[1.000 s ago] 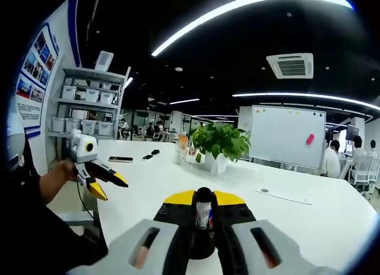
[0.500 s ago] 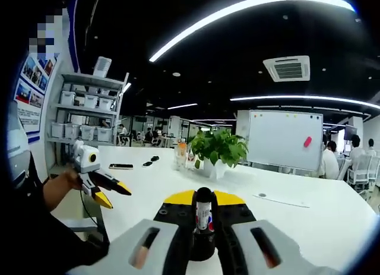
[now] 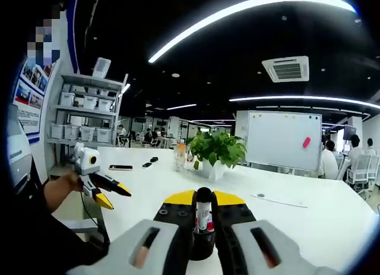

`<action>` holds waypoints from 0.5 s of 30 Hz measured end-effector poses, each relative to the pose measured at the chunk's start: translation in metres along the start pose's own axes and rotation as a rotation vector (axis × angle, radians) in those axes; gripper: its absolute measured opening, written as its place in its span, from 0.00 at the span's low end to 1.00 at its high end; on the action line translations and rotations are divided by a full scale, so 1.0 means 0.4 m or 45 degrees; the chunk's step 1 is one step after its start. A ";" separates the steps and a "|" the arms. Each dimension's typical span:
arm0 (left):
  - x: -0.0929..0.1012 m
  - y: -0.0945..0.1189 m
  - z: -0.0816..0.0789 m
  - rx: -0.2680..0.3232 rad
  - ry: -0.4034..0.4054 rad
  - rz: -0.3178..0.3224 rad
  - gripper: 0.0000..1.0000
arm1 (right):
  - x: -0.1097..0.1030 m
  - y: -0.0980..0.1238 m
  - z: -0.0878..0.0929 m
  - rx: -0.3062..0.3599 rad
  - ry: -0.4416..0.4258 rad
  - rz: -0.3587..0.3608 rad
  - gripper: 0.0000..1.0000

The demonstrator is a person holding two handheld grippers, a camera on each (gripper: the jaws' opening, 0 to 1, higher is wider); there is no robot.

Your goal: Pick up the whiteboard markers from the pen holder and place them facing the whiteboard neatly

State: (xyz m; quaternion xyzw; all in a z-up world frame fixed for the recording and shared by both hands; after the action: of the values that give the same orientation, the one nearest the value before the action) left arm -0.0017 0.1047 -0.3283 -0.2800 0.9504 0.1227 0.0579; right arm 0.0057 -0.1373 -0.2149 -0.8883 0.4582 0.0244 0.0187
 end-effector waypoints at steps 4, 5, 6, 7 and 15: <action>0.000 -0.001 0.001 0.000 0.002 0.000 0.50 | 0.005 0.006 -0.004 -0.002 -0.019 0.008 0.13; 0.001 -0.001 0.002 -0.001 0.002 0.001 0.50 | 0.006 0.009 -0.007 -0.001 -0.021 0.010 0.13; 0.001 -0.001 0.002 -0.003 0.001 0.002 0.50 | 0.007 0.012 -0.009 0.002 -0.024 0.014 0.13; 0.001 -0.002 0.003 -0.003 0.000 0.002 0.50 | 0.010 0.015 -0.012 0.003 -0.030 0.017 0.13; 0.002 -0.002 0.004 -0.005 0.000 0.002 0.50 | 0.025 0.039 -0.027 0.024 -0.036 0.044 0.13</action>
State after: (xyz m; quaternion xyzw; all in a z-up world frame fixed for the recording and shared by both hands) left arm -0.0018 0.1038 -0.3300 -0.2794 0.9503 0.1245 0.0573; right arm -0.0012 -0.1551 -0.2050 -0.8797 0.4733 0.0331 0.0334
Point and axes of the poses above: the point that each gripper's makers call its tool centre point, and the gripper's own axes: y roughly backward along the fingers, x roughly to its right, z roughly out of its underside, the point moved 2 cm from there along y, roughly backward along the fingers, and after that the axes turned 11 degrees about -y, right-handed, at the moved point
